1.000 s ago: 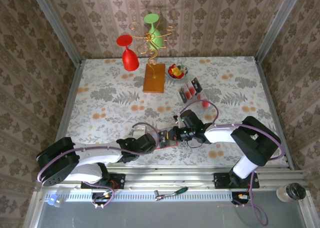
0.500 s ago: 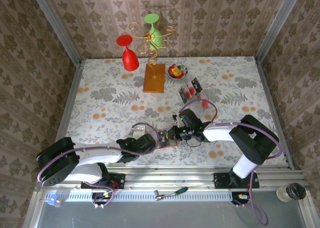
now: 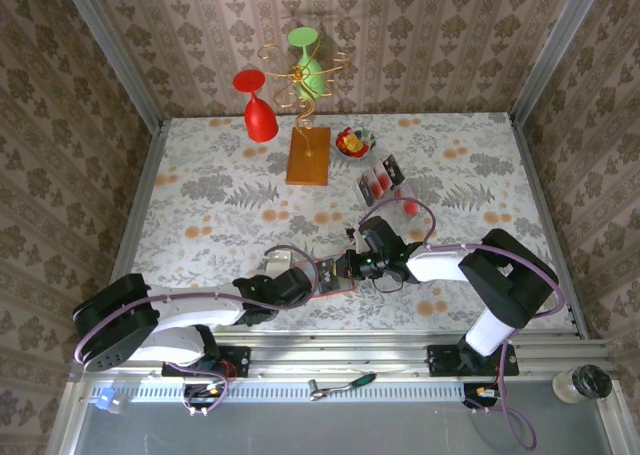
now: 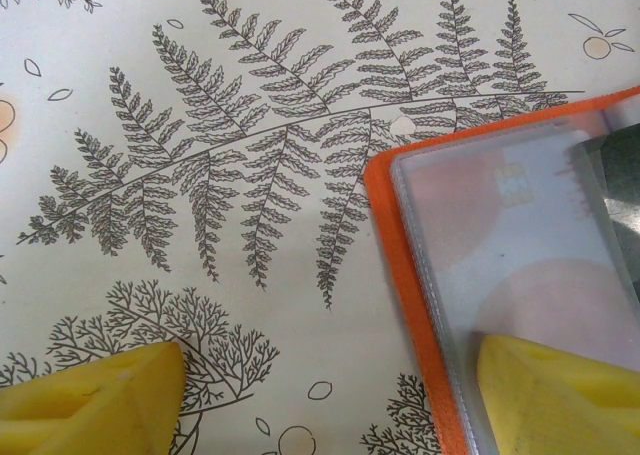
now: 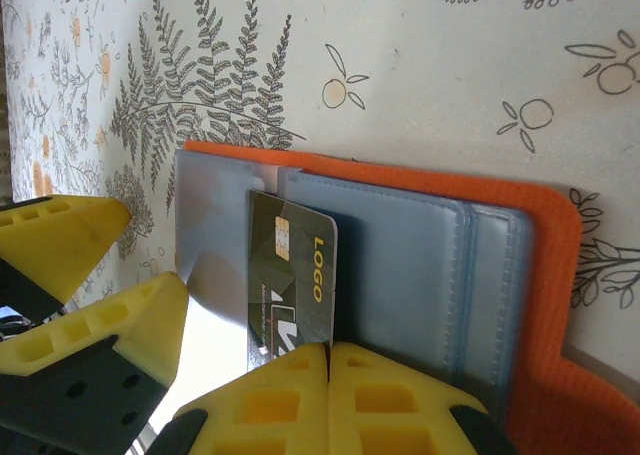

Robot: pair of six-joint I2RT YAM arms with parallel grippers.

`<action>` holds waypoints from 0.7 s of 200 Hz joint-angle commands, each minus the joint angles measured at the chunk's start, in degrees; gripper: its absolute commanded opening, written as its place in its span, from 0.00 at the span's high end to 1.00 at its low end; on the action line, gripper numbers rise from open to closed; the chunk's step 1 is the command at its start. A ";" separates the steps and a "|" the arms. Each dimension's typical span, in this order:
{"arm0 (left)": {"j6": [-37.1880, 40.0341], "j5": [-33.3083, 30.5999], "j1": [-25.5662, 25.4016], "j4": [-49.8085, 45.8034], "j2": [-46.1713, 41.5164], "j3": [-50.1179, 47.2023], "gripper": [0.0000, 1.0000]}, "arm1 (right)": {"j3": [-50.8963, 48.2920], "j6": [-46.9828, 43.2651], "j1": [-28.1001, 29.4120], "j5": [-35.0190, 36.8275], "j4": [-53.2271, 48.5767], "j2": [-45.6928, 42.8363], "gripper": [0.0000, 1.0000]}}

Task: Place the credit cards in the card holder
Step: Insert the credit card into the card slot.

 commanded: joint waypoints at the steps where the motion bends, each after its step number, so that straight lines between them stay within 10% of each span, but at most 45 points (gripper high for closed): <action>1: -1.12 -0.60 -0.53 -1.17 0.33 -0.96 0.22 | 1.21 -0.56 -0.45 2.91 -2.34 0.68 1.00; 140: -1.13 -0.62 -0.51 -0.97 0.41 -0.96 0.22 | 1.87 0.83 0.41 1.43 -0.83 2.29 1.00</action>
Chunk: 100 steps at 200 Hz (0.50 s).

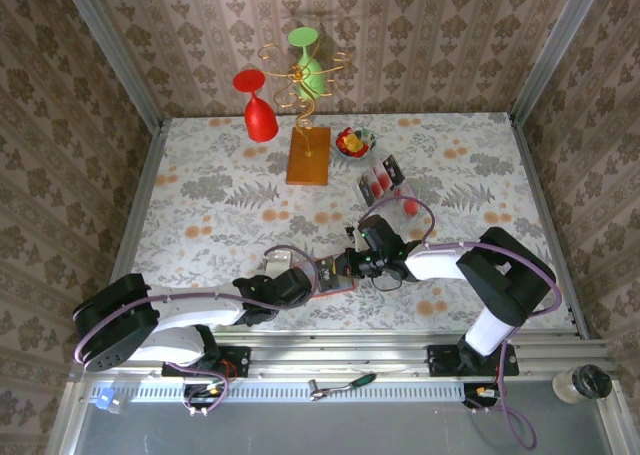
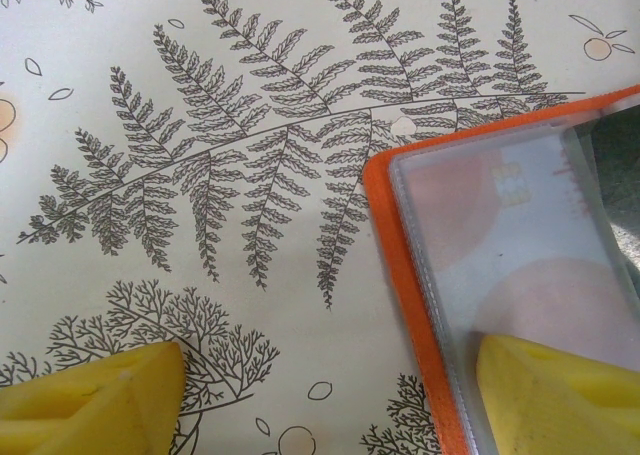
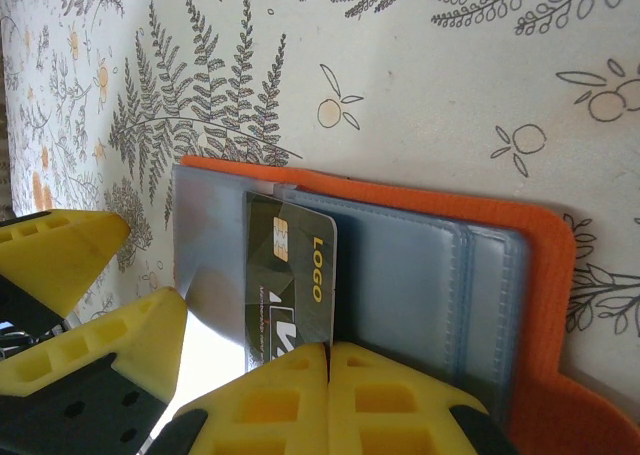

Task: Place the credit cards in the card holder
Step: Insert the credit card into the card slot.

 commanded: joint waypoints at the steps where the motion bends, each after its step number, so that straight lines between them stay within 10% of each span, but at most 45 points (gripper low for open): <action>1: -0.93 -0.59 -0.51 -1.00 0.42 -0.96 0.22 | 1.04 0.41 0.47 1.34 -0.92 1.37 1.00; 100: -1.15 -0.59 -0.60 -0.99 0.46 -1.05 0.22 | 2.16 0.86 1.35 0.82 -1.14 1.64 1.00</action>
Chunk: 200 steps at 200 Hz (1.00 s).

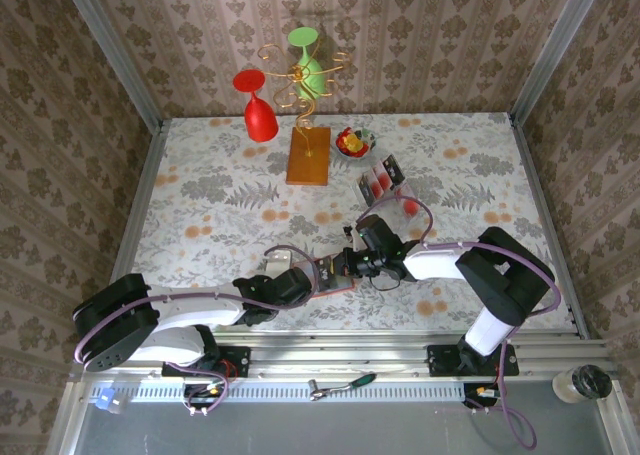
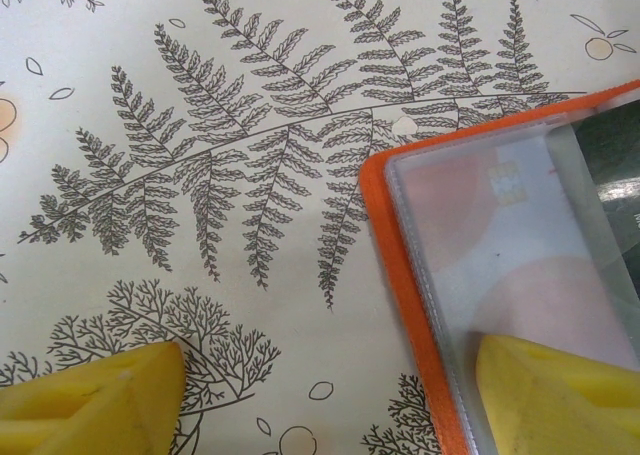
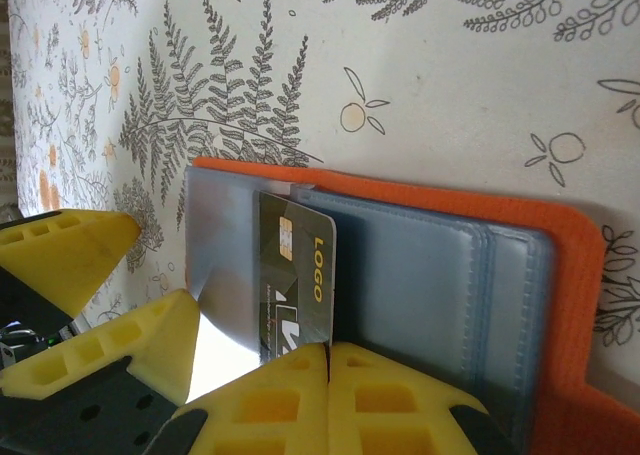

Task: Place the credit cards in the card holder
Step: Insert the credit card into the card slot.

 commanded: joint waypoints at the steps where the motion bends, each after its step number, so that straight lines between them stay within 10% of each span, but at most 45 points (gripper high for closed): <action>1: -1.13 -0.61 -0.60 -1.00 0.48 -1.00 0.22 | 1.48 0.62 0.44 0.83 -1.29 1.37 1.00; 121: -1.11 -0.64 -0.68 -0.73 0.48 -1.27 0.22 | 2.13 -0.34 2.13 0.17 -3.34 2.42 1.00; 161: -1.20 -0.64 -0.71 -0.64 0.45 -1.27 0.22 | 6.80 -5.85 1.66 2.47 -14.53 -2.13 0.68; 200: -1.19 -0.64 -0.69 -0.40 0.59 -1.22 0.22 | 10.10 -9.08 1.04 4.46 -21.20 -3.46 0.78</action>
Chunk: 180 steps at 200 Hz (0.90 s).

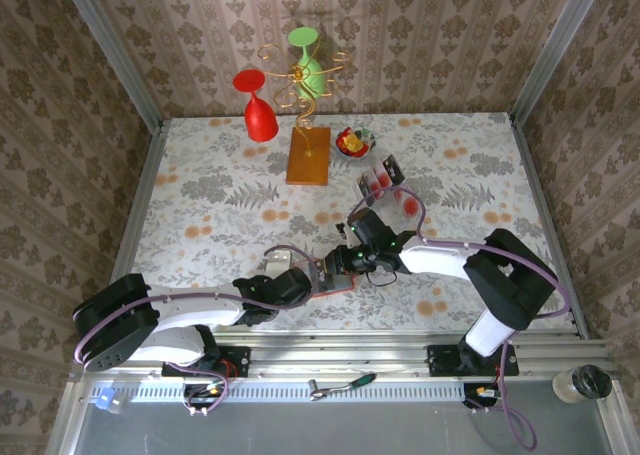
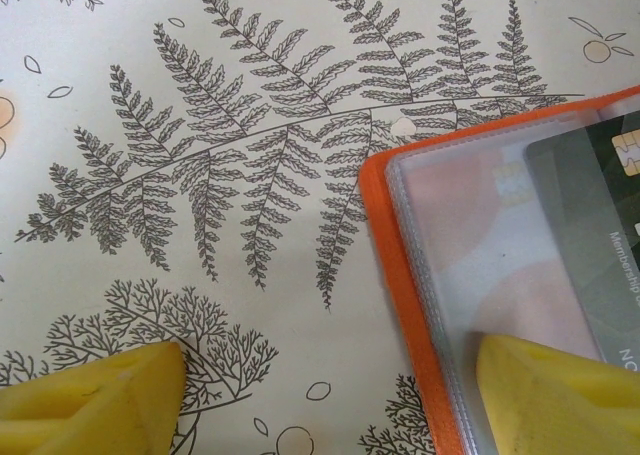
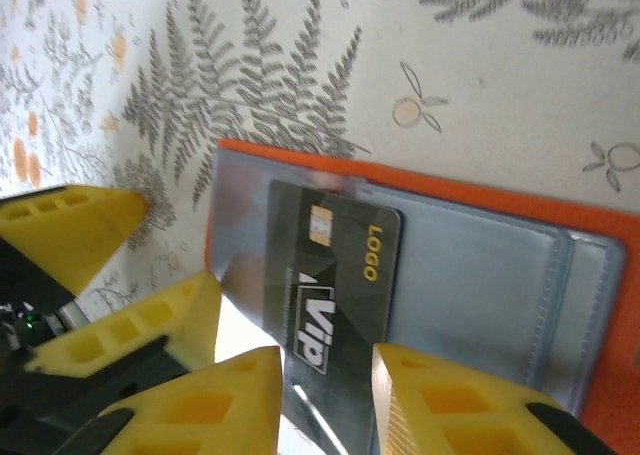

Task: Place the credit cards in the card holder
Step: Insert the credit card into the card slot.

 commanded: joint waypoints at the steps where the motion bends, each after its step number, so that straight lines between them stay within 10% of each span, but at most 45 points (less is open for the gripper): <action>1: -0.78 -0.64 -0.64 -0.61 0.59 -1.18 0.22 | 2.57 -3.73 -0.31 2.30 -7.01 -1.32 0.78; 30: -0.70 -0.64 -0.64 -0.50 0.59 -1.12 0.22 | 3.34 -3.41 -0.04 0.86 -6.52 0.61 0.94; 180: -0.32 -1.40 -0.38 -1.66 -2.56 -1.37 0.22 | 7.20 -2.17 4.70 0.18 -6.02 8.85 0.97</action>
